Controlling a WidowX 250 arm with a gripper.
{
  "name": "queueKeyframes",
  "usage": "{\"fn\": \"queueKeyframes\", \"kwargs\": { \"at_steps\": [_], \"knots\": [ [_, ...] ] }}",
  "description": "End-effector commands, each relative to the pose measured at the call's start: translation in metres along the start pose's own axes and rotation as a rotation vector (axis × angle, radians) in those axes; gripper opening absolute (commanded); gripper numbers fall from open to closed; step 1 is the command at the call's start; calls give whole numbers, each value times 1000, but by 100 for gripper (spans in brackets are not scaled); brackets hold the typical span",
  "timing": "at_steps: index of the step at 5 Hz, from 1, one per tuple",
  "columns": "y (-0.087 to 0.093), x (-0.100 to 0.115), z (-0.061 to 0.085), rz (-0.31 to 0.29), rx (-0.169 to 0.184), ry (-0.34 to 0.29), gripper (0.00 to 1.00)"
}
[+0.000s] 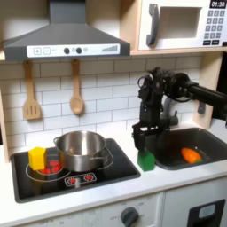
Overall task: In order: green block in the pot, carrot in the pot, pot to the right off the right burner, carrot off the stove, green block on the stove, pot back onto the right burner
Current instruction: 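Put the green block in the pot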
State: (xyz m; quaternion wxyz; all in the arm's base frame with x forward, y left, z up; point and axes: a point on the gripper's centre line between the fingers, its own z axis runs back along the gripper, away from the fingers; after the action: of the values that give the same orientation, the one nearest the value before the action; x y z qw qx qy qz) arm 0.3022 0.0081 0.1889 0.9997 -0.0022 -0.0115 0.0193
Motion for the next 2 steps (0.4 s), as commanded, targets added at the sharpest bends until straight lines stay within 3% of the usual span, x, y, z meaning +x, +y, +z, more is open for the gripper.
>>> {"fn": "queueKeyframes", "kwargs": {
  "at_steps": [1,2],
  "knots": [
    [-7,4,-15,-26,15,14,100],
    [-5,11,-21,-29,28,19,100]
  ]
}}
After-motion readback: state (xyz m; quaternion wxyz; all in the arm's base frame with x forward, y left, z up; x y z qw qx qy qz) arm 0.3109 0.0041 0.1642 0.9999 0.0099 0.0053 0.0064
